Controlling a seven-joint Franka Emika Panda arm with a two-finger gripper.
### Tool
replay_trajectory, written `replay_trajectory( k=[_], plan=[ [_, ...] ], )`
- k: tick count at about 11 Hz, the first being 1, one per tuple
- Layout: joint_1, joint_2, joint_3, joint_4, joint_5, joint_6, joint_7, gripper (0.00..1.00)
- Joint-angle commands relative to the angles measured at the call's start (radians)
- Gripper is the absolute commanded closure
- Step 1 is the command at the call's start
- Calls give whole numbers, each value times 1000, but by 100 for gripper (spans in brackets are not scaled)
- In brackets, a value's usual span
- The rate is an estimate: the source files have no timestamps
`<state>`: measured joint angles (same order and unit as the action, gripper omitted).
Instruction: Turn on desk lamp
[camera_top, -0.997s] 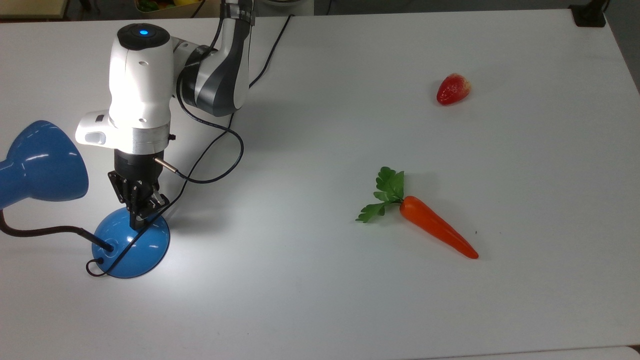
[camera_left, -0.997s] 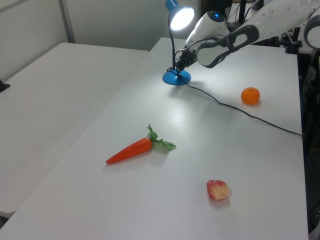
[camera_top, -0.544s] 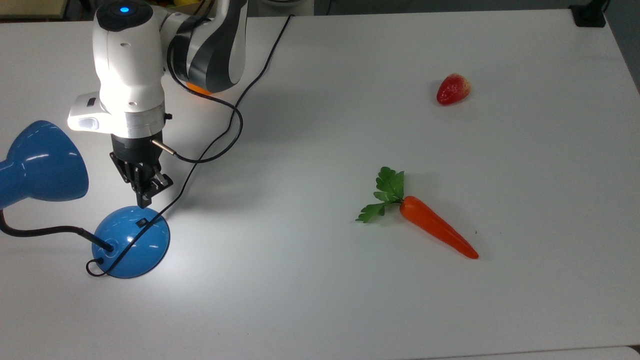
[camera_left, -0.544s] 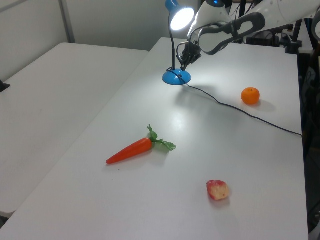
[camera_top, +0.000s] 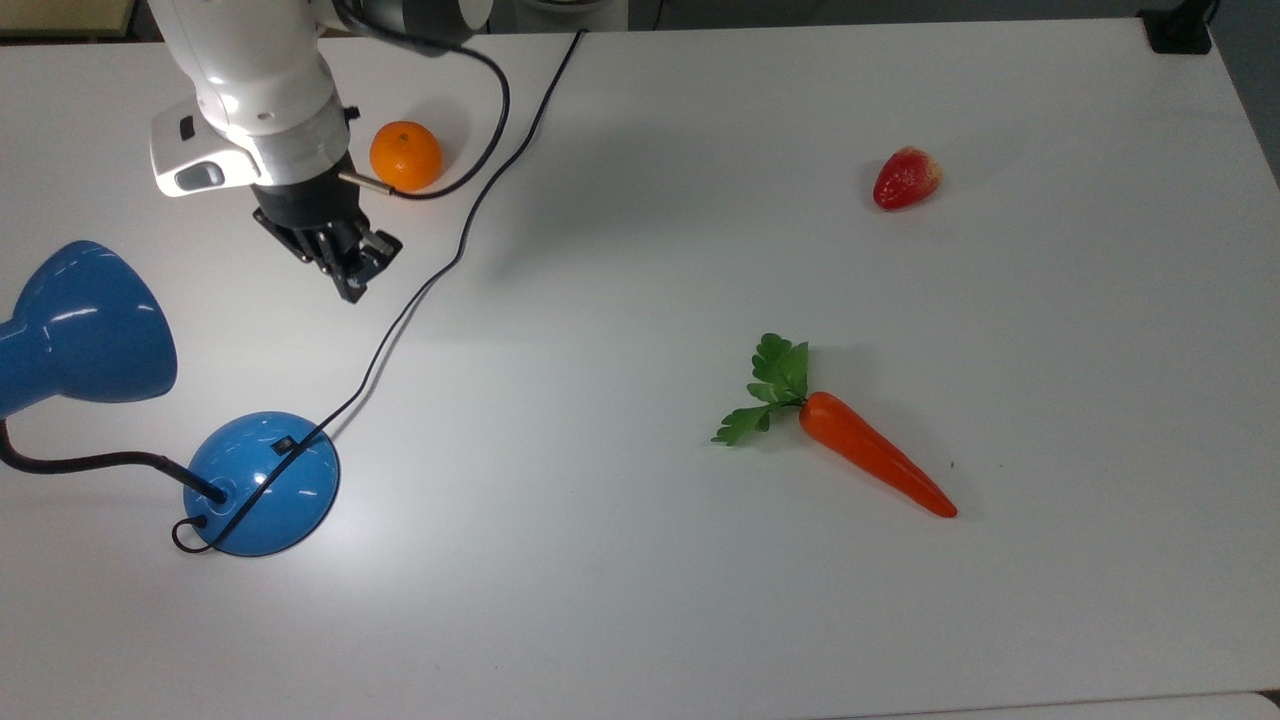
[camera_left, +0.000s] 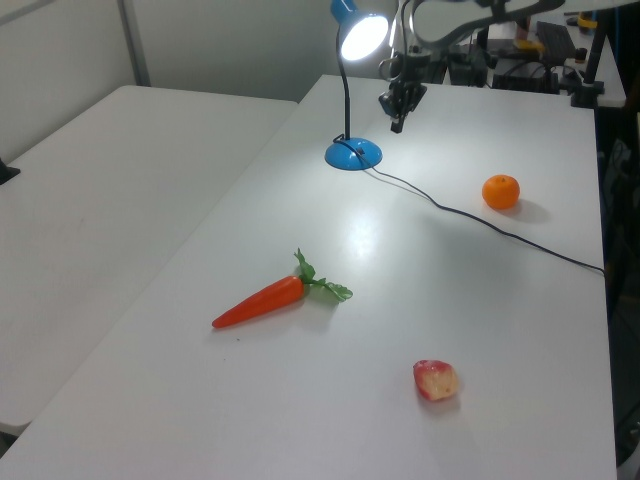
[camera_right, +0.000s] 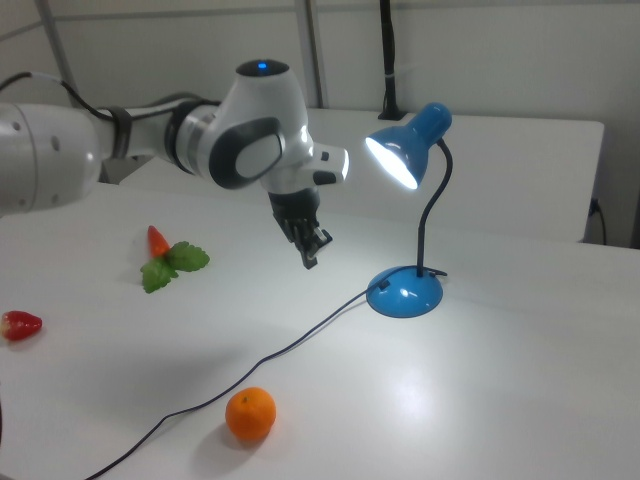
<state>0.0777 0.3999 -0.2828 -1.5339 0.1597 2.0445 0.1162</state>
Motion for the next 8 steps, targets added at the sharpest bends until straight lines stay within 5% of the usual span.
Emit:
replay_trajectory(
  k=[1,3,7,8],
  plan=[
    [-12,-133,16,-49,20,-224,-157,92],
    [4,-163,17,-48,7,-285,-181,73],
    [4,-228,19,-48,4,-345,-188,0],
    [2,-254,19,-48,3,-390,-208,0]
  ],
)
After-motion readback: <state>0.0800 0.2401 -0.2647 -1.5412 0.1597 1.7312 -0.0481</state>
